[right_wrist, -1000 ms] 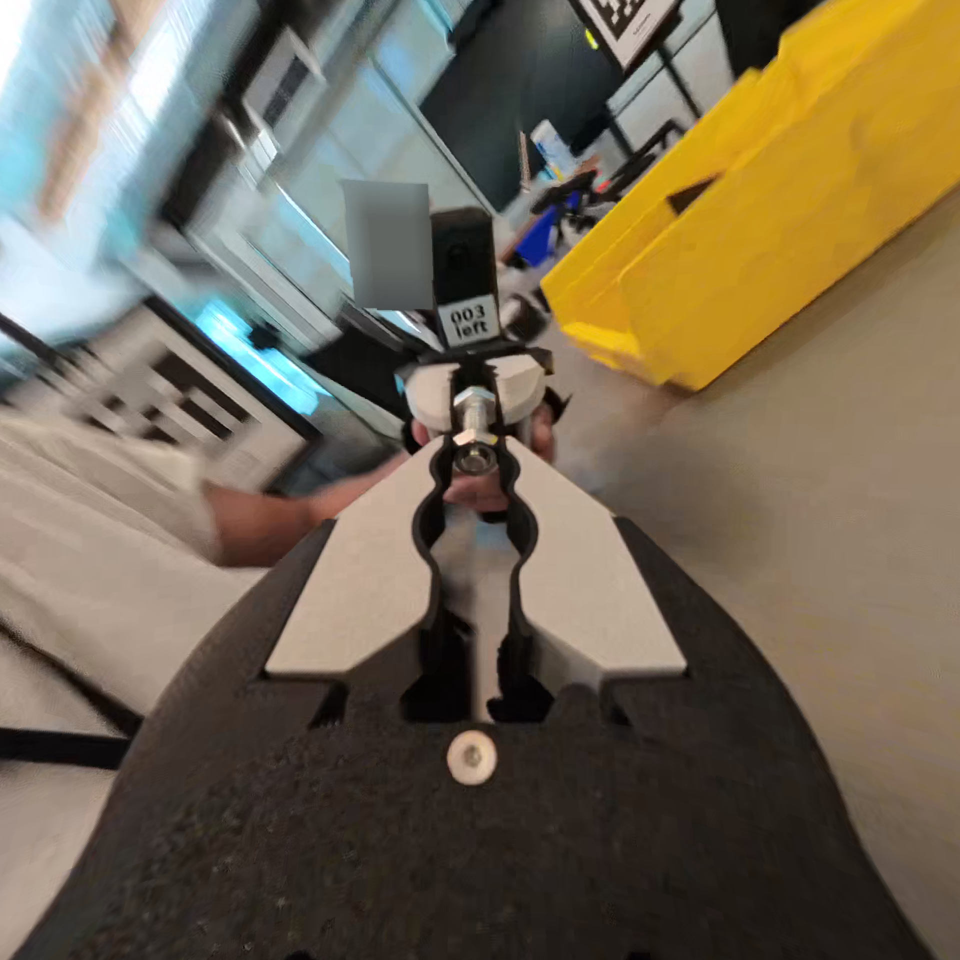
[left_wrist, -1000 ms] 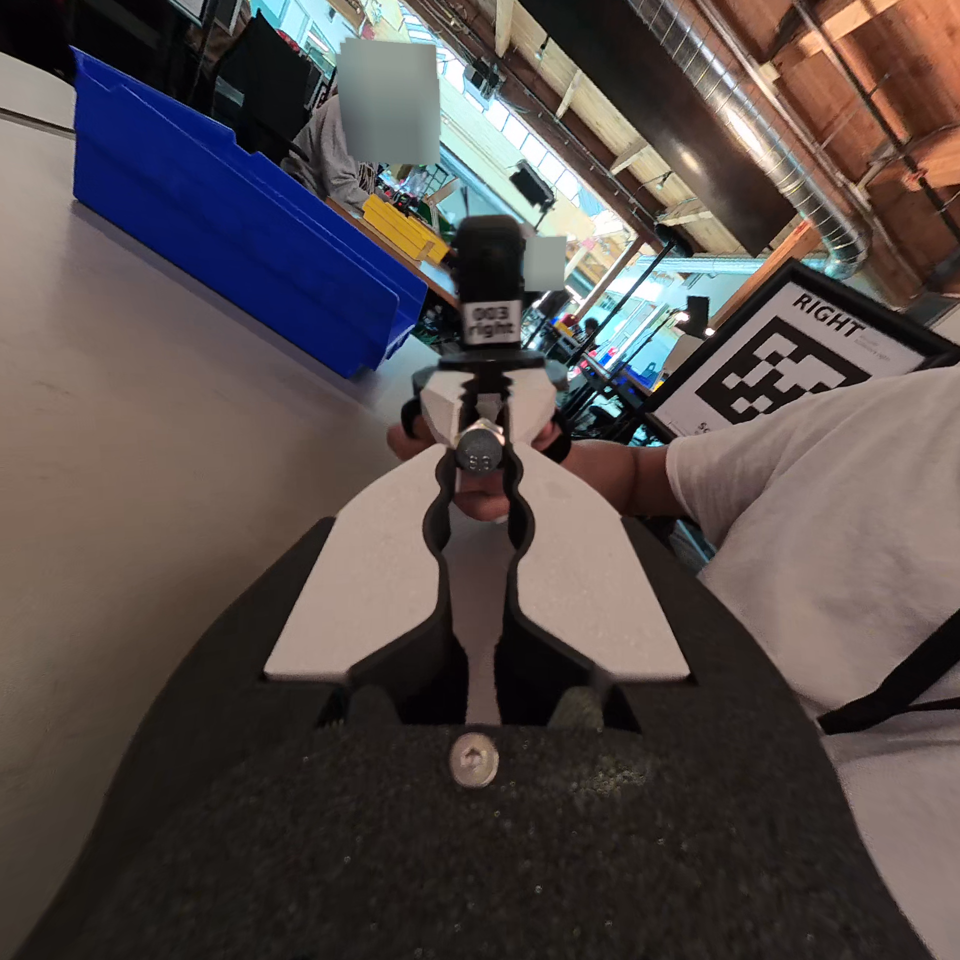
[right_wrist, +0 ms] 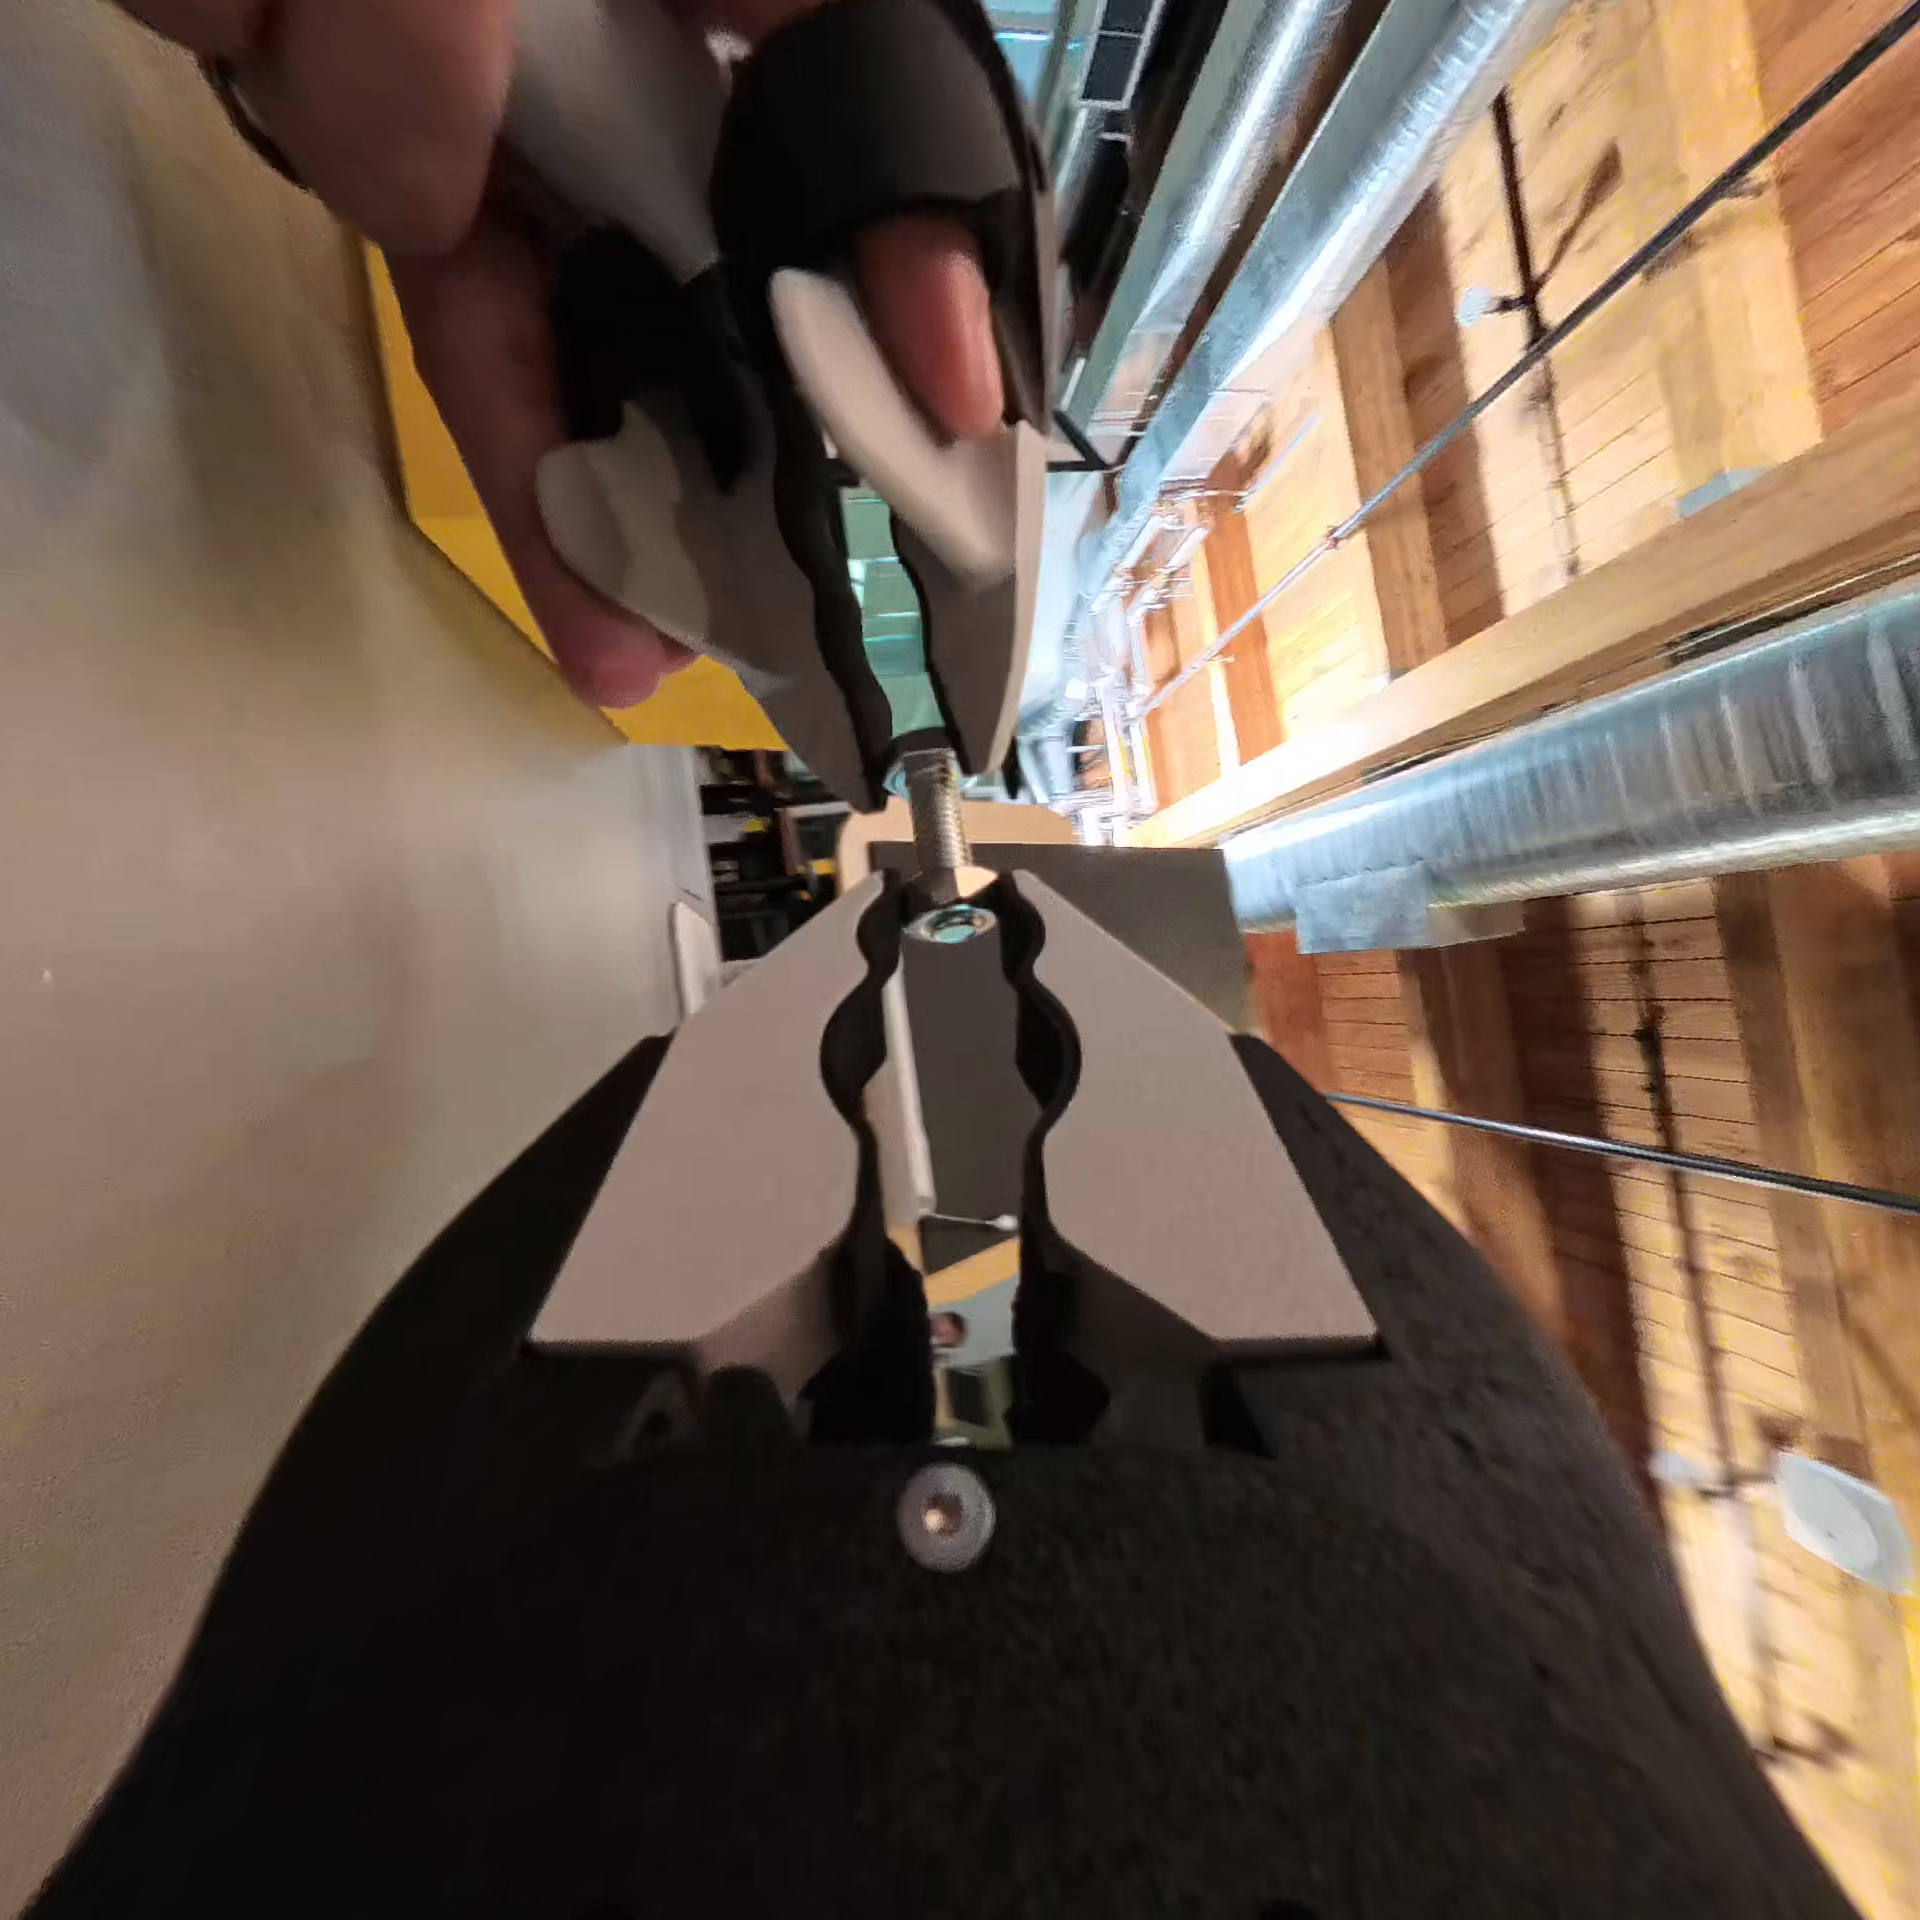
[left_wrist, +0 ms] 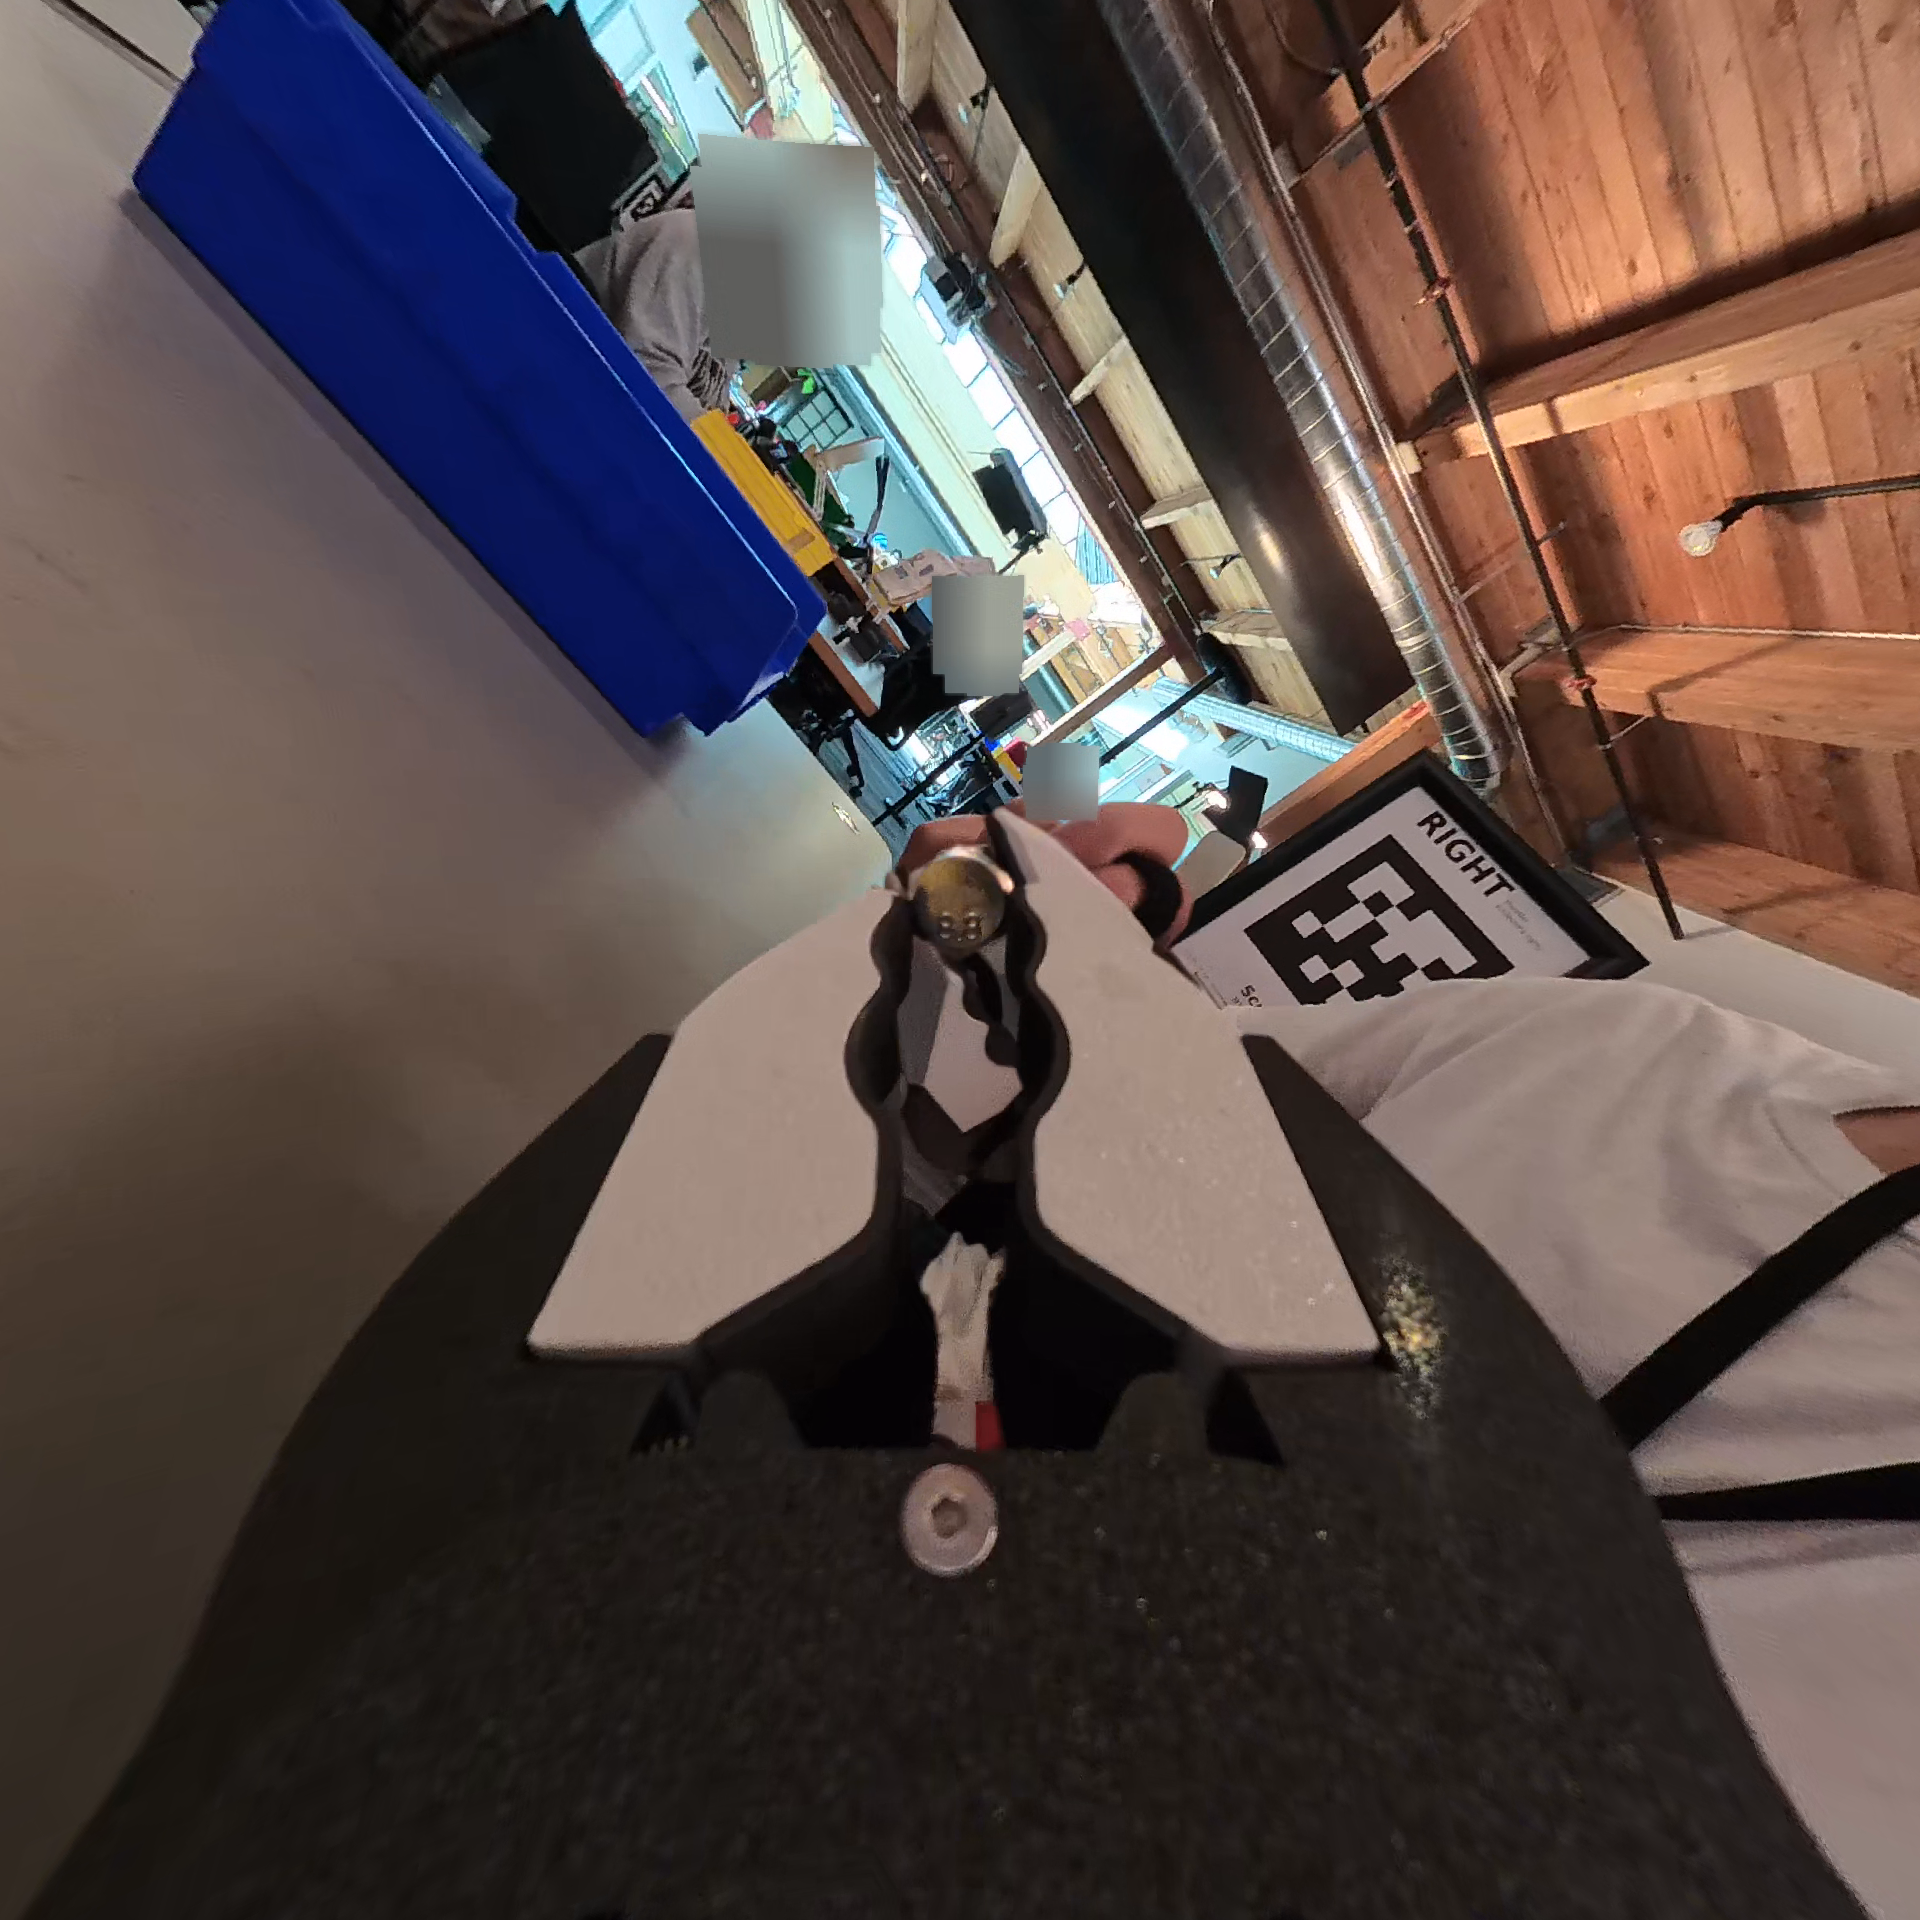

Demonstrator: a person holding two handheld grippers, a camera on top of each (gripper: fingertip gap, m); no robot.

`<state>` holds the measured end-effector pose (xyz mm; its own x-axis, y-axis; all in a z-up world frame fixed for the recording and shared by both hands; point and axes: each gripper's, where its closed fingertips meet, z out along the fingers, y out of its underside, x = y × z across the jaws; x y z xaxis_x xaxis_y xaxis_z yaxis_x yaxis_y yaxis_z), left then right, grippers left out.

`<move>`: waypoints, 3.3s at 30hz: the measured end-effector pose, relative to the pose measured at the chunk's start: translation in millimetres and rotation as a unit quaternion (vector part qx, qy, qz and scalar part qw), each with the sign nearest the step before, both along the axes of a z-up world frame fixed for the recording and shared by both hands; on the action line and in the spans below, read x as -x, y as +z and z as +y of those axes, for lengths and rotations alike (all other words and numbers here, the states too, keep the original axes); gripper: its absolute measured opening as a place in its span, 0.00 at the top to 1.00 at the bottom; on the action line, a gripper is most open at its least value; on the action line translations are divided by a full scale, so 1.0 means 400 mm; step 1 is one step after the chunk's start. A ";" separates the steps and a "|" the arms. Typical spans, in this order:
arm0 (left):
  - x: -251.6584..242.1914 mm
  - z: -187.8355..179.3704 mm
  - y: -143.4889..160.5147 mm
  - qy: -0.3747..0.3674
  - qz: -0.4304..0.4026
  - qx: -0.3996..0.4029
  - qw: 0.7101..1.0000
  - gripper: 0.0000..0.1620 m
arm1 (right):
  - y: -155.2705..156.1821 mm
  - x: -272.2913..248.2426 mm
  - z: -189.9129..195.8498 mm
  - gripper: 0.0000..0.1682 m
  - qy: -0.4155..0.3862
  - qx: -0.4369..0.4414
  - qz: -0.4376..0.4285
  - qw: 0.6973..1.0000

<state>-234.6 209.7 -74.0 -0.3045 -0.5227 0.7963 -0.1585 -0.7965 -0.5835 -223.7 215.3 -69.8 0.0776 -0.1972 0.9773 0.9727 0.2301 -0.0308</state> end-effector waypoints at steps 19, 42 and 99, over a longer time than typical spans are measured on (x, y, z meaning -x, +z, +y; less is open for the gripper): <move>-0.003 -0.030 0.040 0.028 -0.021 -0.147 0.988 0.90 | 0.022 0.030 -0.067 0.83 0.320 0.579 0.710 0.239; -0.018 -0.025 -0.020 -0.008 0.023 0.008 1.000 0.90 | -0.031 -0.019 -0.035 0.89 0.056 0.085 0.002 0.995; -0.005 -0.017 0.019 0.012 -0.010 -0.069 0.997 0.90 | -0.017 0.023 -0.045 0.90 0.252 0.585 0.686 0.352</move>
<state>-232.6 203.0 -66.4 -0.3061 -0.6346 0.7097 -0.1267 -0.7117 -0.6910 -233.0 197.2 -76.7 0.3724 0.6539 -0.6586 -0.2977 -0.5880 -0.7521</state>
